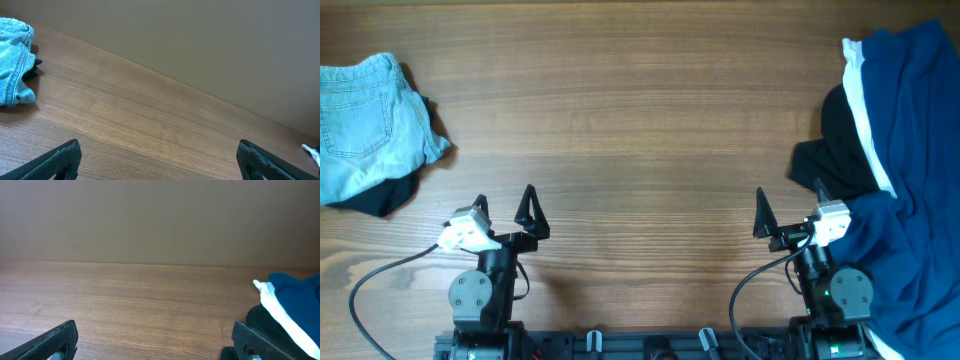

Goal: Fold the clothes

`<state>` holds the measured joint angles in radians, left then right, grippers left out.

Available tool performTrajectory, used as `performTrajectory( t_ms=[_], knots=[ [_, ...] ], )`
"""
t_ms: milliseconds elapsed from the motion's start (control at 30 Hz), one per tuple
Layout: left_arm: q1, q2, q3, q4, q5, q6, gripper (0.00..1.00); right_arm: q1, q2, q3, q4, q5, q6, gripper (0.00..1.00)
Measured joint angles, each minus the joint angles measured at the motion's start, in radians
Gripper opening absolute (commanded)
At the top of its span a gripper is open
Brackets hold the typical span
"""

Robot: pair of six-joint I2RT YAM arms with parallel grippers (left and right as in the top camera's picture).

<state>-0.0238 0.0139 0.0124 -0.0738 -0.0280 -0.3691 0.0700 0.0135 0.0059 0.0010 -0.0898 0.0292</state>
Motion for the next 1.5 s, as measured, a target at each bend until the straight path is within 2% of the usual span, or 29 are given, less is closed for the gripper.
performTrajectory(
  t_ms=[533, 733, 867, 933, 1100, 1300, 1433, 1500],
  knots=[
    [0.000, 0.000, 0.000, 0.000, 0.000, 0.000, 1.00, 0.000, 0.000, 0.000, 0.000, 0.000, 0.003, 1.00],
    [0.000, 0.000, 0.000, 0.000, 0.039, -0.001, 1.00, 0.000, 0.000, 0.000, 0.000, -0.007, 0.187, 1.00],
    [0.000, 0.005, 0.036, -0.061, 0.079, -0.001, 1.00, 0.000, 0.016, 0.064, -0.133, -0.003, 0.198, 1.00],
    [0.000, 0.035, 0.115, -0.130, 0.087, -0.001, 1.00, 0.000, 0.046, 0.137, -0.182, 0.014, 0.198, 1.00],
    [0.000, 0.233, 0.429, -0.379, 0.095, 0.000, 1.00, 0.000, 0.241, 0.420, -0.421, 0.068, 0.199, 1.00],
    [0.000, 0.497, 0.673, -0.638, 0.086, 0.031, 1.00, 0.000, 0.690, 0.805, -0.750, 0.073, 0.201, 1.00],
    [0.000, 0.572, 0.687, -0.660, 0.085, 0.034, 1.00, -0.001, 0.901, 0.840, -0.774, 0.098, 0.184, 1.00],
    [0.000, 0.583, 0.688, -0.652, 0.085, 0.034, 1.00, -0.032, 0.979, 0.844, -0.811, 0.204, 0.277, 1.00]
  ],
)
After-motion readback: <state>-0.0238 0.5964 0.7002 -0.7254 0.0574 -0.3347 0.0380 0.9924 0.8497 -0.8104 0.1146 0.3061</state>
